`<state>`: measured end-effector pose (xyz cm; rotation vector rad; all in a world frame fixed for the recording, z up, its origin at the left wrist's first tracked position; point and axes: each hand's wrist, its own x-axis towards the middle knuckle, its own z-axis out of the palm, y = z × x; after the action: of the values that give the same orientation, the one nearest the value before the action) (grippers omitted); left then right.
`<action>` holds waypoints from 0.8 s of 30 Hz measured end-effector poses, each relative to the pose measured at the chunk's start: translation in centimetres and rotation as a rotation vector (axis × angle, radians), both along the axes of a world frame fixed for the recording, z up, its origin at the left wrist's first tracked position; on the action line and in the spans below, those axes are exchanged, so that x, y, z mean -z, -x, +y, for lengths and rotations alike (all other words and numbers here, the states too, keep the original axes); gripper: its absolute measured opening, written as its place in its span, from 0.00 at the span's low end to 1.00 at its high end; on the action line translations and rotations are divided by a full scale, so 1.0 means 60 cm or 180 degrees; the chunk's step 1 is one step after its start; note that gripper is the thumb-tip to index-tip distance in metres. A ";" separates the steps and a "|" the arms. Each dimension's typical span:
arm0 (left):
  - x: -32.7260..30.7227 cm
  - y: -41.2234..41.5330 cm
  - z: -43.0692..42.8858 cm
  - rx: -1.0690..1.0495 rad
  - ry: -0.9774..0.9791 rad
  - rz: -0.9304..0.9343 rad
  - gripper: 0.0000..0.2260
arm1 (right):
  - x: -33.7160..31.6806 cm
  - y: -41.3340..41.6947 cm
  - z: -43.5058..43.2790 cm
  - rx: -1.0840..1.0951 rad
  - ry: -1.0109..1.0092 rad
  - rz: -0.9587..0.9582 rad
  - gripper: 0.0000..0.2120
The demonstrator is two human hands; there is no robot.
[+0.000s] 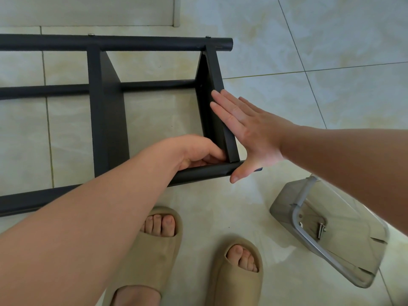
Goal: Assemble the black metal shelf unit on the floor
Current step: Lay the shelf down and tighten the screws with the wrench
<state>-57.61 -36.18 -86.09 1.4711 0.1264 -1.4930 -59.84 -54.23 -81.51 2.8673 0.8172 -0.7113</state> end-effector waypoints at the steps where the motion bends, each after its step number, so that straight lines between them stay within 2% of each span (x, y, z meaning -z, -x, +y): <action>1: 0.001 -0.001 0.000 0.0018 0.0006 0.0035 0.09 | 0.000 0.000 0.000 -0.0005 0.0001 0.0001 0.72; 14: 0.005 -0.001 -0.002 0.0234 -0.0039 0.0053 0.05 | -0.004 0.000 0.000 0.0003 0.0049 0.0057 0.72; 20: 0.002 -0.004 0.003 0.0143 0.0223 0.0361 0.08 | -0.004 0.001 0.001 0.0016 0.0041 0.0065 0.72; 24: 0.003 -0.002 -0.002 0.0121 0.0197 0.0145 0.08 | -0.003 0.001 0.000 0.0008 0.0046 0.0050 0.72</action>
<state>-57.52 -36.31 -86.25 1.3974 0.0794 -1.5482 -59.91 -54.22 -81.33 2.8540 0.8070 -0.7378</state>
